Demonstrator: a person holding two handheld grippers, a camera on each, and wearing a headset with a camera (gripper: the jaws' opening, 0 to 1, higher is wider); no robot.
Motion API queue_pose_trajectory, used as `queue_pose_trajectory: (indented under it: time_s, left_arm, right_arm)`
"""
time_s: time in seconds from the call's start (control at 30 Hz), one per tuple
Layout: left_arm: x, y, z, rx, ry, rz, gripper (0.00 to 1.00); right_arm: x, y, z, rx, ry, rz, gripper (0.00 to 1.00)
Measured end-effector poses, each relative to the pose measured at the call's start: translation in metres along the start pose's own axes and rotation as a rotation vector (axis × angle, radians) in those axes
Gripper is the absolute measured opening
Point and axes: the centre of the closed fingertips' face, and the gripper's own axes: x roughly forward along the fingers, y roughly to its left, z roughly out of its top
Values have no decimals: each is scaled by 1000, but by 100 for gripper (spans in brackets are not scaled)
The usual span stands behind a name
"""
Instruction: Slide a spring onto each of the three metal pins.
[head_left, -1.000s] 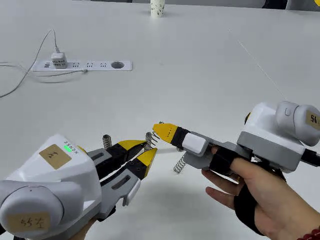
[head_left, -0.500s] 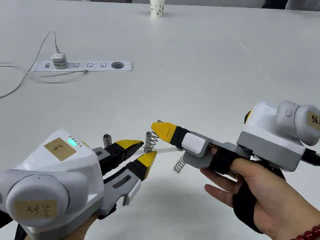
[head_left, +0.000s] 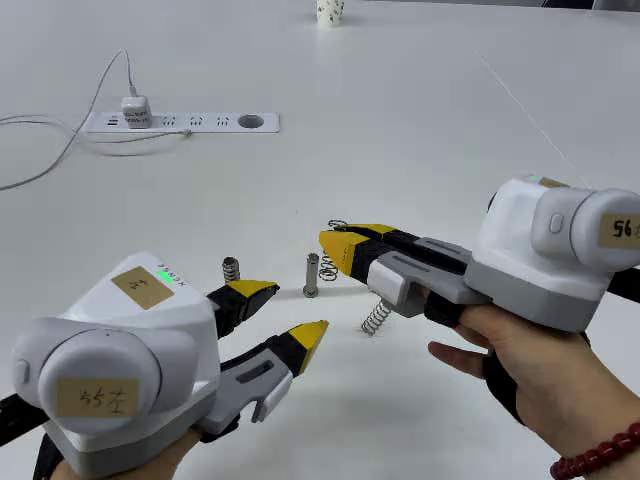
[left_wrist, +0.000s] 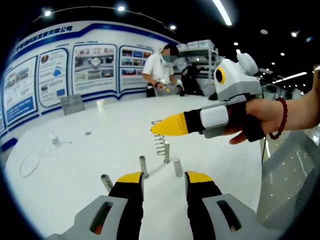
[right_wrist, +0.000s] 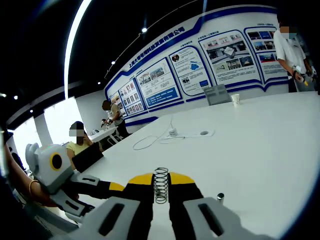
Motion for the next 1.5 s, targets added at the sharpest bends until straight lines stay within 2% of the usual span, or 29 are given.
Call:
queue_pose_trajectory:
  time_s: [0.27,0.57,0.83,0.97,1.17,1.23,1.5]
  left_arm:
    - [-2,-2,-5,-1,13,1,44]
    - [-3,-3,-11,-16,28,-1,53]
    - [-5,-2,-11,-18,26,0,56]
    - [-6,-2,-11,-22,26,-3,56]
    - [-7,-1,-13,-26,30,-1,55]
    - [-7,-1,-13,-30,28,-2,55]
    - [-7,-2,-14,-28,32,-3,54]
  right_arm:
    - [15,-12,2,-66,-8,-21,11]
    - [30,-19,-4,-91,4,-30,11]
    - [39,-24,-12,-134,23,-43,11]
    - [43,-25,-14,-134,25,-42,11]
    - [43,-25,-16,-166,29,-47,11]
    - [41,-25,-19,-200,38,-57,11]
    - [42,-24,-27,-232,61,-66,11]
